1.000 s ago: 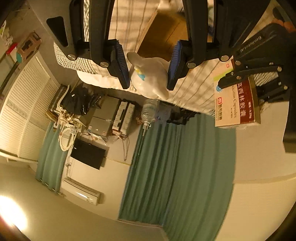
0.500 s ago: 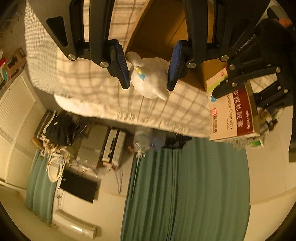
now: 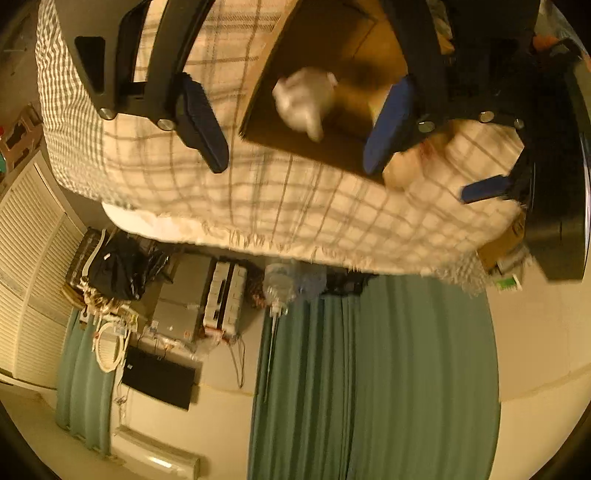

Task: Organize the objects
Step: 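Lower both held items into the cardboard box and open both grippers, then grasp the beige tape roll by its rim with the left gripper, then grasp the clear plastic jar with the right gripper while the left holds the tape, then lower the tape roll and jar into the cardboard box and release both, then grasp the white lace cloth with the right gripper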

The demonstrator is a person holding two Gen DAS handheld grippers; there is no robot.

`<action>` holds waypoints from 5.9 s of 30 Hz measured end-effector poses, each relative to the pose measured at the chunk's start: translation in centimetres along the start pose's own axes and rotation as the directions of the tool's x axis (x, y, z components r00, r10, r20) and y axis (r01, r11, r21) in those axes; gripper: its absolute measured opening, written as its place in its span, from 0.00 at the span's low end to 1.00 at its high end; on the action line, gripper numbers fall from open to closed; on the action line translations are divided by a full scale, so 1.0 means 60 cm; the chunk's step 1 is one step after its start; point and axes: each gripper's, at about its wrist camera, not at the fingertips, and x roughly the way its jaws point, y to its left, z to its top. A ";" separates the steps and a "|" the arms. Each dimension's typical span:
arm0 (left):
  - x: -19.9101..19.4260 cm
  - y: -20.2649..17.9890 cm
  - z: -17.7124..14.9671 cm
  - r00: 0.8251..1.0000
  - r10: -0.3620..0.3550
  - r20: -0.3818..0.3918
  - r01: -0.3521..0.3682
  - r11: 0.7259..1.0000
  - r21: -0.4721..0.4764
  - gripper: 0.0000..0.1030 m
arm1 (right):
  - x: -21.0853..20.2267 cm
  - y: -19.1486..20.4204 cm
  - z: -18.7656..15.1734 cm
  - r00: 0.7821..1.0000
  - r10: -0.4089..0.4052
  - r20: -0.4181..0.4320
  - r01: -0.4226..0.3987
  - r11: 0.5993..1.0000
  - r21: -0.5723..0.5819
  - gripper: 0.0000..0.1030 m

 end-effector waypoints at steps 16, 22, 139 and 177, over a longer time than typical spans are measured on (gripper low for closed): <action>-0.247 0.050 -0.048 0.990 0.107 0.091 -0.098 0.991 -0.095 1.00 | -0.256 0.021 -0.027 0.995 -0.044 0.093 0.048 0.998 -0.049 0.79; -0.245 0.034 -0.139 0.993 0.111 0.041 -0.106 0.989 -0.107 1.00 | -0.254 0.056 -0.118 1.000 -0.009 0.013 0.009 0.998 -0.062 0.79; 0.058 0.046 -0.031 0.999 -0.045 -0.024 0.042 0.996 -0.082 0.82 | 0.073 0.020 -0.003 0.998 -0.050 -0.032 0.048 0.997 -0.063 0.86; -0.189 0.086 -0.197 0.999 0.042 -0.010 -0.044 0.964 -0.264 1.00 | -0.184 0.072 -0.154 0.999 -0.028 0.024 0.029 0.999 -0.024 1.00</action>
